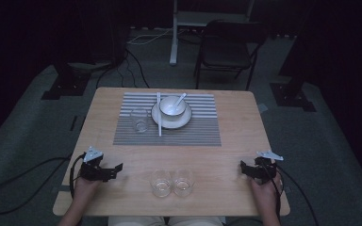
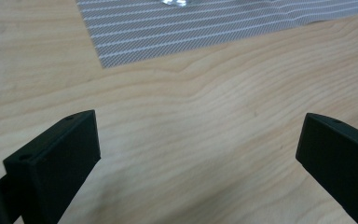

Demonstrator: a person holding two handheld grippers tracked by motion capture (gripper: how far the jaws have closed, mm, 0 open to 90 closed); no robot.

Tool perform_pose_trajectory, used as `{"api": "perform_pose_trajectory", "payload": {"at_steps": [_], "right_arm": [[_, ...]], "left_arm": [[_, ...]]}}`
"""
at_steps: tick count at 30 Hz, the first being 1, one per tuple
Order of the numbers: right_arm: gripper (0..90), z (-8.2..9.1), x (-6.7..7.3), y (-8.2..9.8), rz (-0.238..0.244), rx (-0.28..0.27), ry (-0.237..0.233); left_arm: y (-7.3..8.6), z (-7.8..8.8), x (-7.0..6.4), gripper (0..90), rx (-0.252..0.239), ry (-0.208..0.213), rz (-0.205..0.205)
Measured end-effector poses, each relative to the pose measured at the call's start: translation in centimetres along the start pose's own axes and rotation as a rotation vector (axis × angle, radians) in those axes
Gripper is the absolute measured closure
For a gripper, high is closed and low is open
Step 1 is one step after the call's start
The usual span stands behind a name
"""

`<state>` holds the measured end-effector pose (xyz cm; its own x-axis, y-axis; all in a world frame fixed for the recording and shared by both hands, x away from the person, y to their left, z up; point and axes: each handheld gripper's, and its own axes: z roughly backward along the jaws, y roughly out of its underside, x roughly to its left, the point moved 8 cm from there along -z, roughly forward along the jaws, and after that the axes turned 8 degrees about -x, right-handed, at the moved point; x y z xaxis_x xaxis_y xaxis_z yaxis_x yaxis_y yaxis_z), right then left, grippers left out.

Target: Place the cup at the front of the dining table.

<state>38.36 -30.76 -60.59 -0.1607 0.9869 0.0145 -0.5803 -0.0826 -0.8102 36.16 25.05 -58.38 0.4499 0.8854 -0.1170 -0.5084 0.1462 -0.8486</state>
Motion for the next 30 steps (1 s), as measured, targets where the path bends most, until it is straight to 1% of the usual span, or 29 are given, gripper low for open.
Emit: {"api": "perform_pose_trajectory", "payload": {"at_steps": [7,8,9,11,13,17,19,21,22,23,25,27,30], "right_arm": [[11.9,0.0,0.0,0.0,0.0,0.0,0.0],[11.9,0.0,0.0,0.0,0.0,0.0,0.0],[11.9,0.0,0.0,0.0,0.001,0.0,0.0],[11.9,0.0,0.0,0.0,0.001,0.0,0.0],[11.9,0.0,0.0,0.0,0.0,0.0,0.0],[11.9,0.0,0.0,0.0,0.0,0.0,0.0],[11.9,0.0,0.0,0.0,0.0,0.0,0.0],[11.9,0.0,0.0,0.0,0.0,0.0,0.0],[11.9,0.0,0.0,0.0,0.0,0.0,0.0],[11.9,0.0,0.0,0.0,0.0,0.0,0.0],[11.9,0.0,0.0,0.0,0.0,0.0,0.0],[11.9,0.0,0.0,0.0,0.0,0.0,0.0],[11.9,0.0,0.0,0.0,0.0,0.0,0.0]], "left_arm": [[1.2,1.4,0.4,0.0,0.005,-0.004,0.021],[1.2,1.4,0.4,0.0,0.005,-0.004,0.021],[1.4,1.8,0.4,0.0,0.002,-0.004,0.023],[1.5,2.2,0.5,0.0,0.003,-0.02,0.005],[1.7,2.4,0.5,0.0,0.011,-0.02,-0.01],[2.3,3.1,0.6,0.0,0.016,-0.022,-0.022],[2.6,3.4,0.6,0.0,0.018,-0.017,-0.019],[2.6,3.4,0.6,0.0,0.018,-0.017,-0.019],[3.2,3.9,0.6,0.0,0.03,-0.023,-0.036],[3.2,3.9,0.6,0.0,0.03,-0.023,-0.036],[3.3,4.4,0.5,0.0,0.021,-0.022,-0.032],[3.4,4.6,0.5,0.0,0.02,-0.017,-0.024],[3.7,4.8,0.6,0.0,0.027,-0.016,-0.023]]}}
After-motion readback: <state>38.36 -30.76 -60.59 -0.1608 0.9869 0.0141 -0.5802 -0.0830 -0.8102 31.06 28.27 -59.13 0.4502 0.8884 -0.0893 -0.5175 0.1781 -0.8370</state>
